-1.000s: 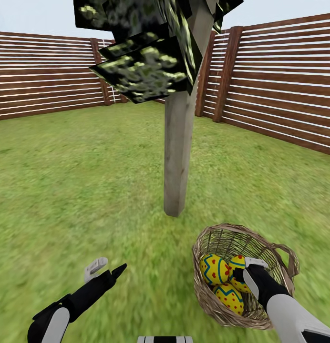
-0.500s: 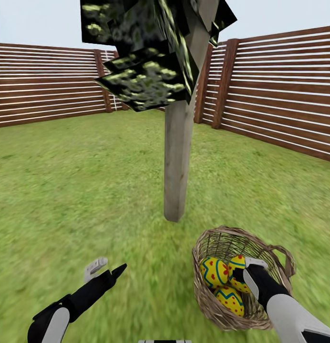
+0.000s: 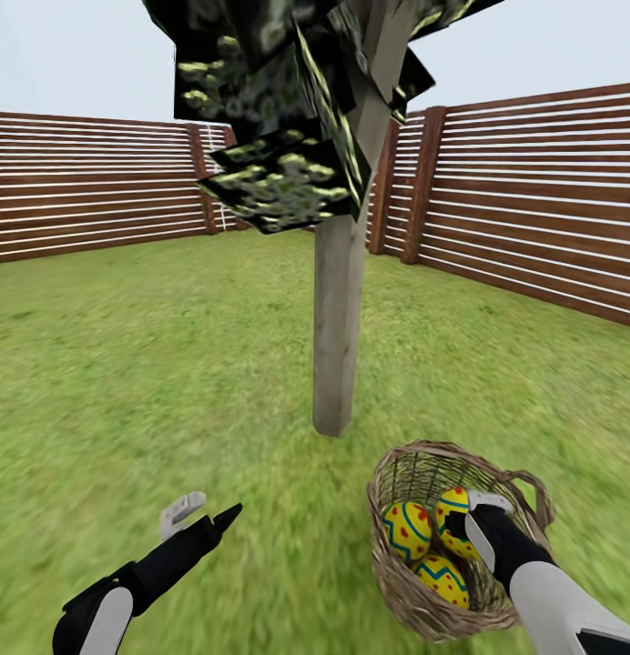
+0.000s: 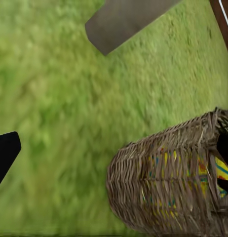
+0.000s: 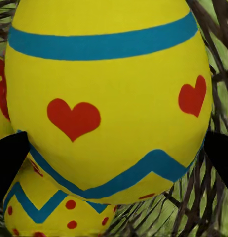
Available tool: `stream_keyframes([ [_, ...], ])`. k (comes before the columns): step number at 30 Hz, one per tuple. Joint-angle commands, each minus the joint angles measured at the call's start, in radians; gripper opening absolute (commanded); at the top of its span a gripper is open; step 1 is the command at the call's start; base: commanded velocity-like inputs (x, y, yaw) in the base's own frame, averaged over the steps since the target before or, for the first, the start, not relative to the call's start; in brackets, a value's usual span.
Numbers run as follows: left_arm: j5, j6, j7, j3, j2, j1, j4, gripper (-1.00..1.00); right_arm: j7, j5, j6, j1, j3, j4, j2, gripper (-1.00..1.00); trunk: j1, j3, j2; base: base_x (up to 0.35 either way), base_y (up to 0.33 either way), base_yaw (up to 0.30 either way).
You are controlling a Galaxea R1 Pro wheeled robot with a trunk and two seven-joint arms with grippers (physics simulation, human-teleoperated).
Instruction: Take the three Easter eggs out of the wicker basket on the lawn in the garden, then place them on the lawn next to a single tree (choose any tree) so that all three eggs are next to the same tree and none are left in the basket.
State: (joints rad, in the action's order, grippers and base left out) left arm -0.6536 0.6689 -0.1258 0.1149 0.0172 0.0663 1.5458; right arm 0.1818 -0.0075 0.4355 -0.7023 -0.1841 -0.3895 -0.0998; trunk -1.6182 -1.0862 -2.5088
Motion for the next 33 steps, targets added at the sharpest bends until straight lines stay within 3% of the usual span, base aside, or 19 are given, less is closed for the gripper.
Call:
stream_keyframes([
  [1,0.0,0.007,-0.005,0.003,0.001,0.0,0.0,1.0,0.001,-0.002,0.005,0.0,-0.003,-0.002,0.001,-1.0,0.001,0.003,0.0,-0.303,0.0,0.0],
  [13,-0.002,0.008,-0.005,0.001,0.001,0.001,-0.016,1.0,0.0,-0.005,0.008,0.0,0.001,-0.009,0.005,-1.0,0.007,0.05,0.003,-0.278,0.0,0.0],
  [15,-0.002,0.008,-0.005,0.002,0.001,0.001,-0.021,1.0,0.0,-0.005,0.02,0.0,0.021,-0.033,0.006,-1.0,0.007,0.057,0.003,-0.248,0.0,0.0],
  [16,-0.002,0.008,-0.005,0.001,0.001,0.001,-0.023,1.0,0.001,-0.005,0.04,0.0,0.045,-0.06,0.008,-1.0,0.008,0.061,0.003,-0.292,0.0,0.0],
  [18,-0.003,0.008,-0.005,0.0,0.001,0.001,-0.024,1.0,0.004,-0.003,0.111,0.0,0.084,-0.141,0.045,-1.0,0.009,0.069,0.004,-0.299,0.0,0.0],
  [21,-0.003,0.008,-0.005,0.0,0.001,0.001,-0.024,1.0,0.061,-0.002,0.183,0.0,0.103,-0.246,0.077,-1.0,0.01,0.08,0.005,-0.312,0.0,0.0],
  [25,-0.004,0.008,-0.005,0.0,0.001,0.001,-0.024,1.0,0.093,-0.002,0.198,0.0,0.132,-0.317,0.087,-1.0,0.011,0.088,0.005,-0.16,0.0,0.0],
  [30,-0.007,0.009,-0.007,0.003,0.001,0.0,-0.024,1.0,0.113,0.001,0.227,0.0,0.144,-0.522,0.088,-1.0,0.011,0.088,0.005,-0.011,0.0,0.0],
  [32,-0.007,0.009,-0.008,0.003,0.0,0.001,-0.024,1.0,0.127,0.0,0.285,0.0,0.176,-0.629,0.096,-1.0,0.011,0.088,0.005,-0.001,0.0,0.0],
  [33,-0.007,0.009,-0.008,0.004,0.0,0.0,-0.024,1.0,0.134,0.0,0.307,0.0,0.212,-0.69,0.108,-1.0,0.011,0.088,0.005,0.0,0.0,0.0],
])
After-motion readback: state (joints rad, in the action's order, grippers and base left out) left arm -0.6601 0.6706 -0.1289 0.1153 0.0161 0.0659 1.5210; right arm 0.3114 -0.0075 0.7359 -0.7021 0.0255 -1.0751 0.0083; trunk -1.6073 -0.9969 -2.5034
